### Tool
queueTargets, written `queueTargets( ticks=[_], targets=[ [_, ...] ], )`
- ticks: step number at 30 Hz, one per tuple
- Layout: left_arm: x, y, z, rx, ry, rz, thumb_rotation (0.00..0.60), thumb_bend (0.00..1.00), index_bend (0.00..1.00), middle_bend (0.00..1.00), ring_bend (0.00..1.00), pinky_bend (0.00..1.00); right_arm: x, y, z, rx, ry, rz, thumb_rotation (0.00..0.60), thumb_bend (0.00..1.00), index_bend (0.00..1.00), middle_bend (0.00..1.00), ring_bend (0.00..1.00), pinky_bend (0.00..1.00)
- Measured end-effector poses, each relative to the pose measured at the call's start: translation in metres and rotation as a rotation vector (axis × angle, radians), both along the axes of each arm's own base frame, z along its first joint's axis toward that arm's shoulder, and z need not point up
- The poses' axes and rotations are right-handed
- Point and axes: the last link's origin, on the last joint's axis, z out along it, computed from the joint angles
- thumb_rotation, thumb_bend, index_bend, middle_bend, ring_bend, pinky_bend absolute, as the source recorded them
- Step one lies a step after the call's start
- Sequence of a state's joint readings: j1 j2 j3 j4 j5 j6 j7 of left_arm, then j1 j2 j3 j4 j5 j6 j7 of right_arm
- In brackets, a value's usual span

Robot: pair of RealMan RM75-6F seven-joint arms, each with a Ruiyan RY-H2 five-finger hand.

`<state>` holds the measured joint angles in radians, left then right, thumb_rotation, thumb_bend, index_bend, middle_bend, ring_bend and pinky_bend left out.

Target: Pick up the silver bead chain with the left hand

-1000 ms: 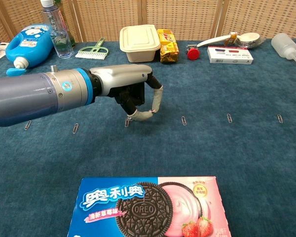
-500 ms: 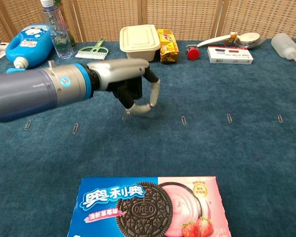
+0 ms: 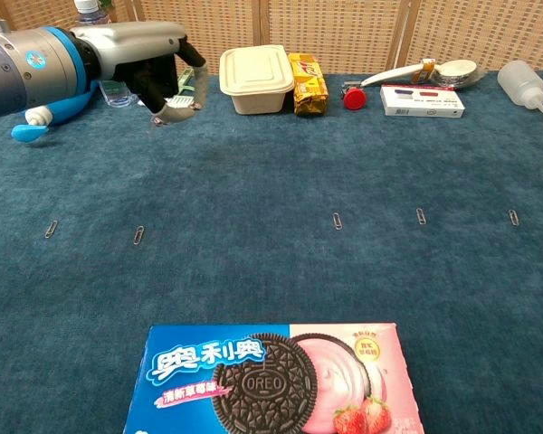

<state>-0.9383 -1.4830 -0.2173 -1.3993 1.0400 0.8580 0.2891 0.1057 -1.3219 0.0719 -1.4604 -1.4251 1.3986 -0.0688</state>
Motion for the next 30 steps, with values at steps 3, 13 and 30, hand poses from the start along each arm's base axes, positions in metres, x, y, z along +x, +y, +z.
queueTargets(
  ticks=[3,13,30],
  targets=[
    [-0.007,0.006,0.002,0.018,0.003,0.028,0.6,0.74,0.58,1.0,1.0,1.0,0.001,0.0,-0.002,0.004,0.002,0.001,0.6,0.39,0.0,0.08,0.17,0.15],
    [-0.009,0.005,-0.004,0.009,-0.015,0.049,0.6,0.7,0.22,0.64,0.7,0.97,0.004,-0.001,-0.001,0.006,-0.003,0.0,0.6,0.39,0.0,0.08,0.17,0.15],
    [-0.043,-0.048,0.048,0.069,-0.141,0.103,0.6,0.68,0.09,0.22,0.25,0.41,0.005,-0.005,0.015,-0.055,0.06,0.019,0.6,0.39,0.0,0.04,0.04,0.15]
  ],
)
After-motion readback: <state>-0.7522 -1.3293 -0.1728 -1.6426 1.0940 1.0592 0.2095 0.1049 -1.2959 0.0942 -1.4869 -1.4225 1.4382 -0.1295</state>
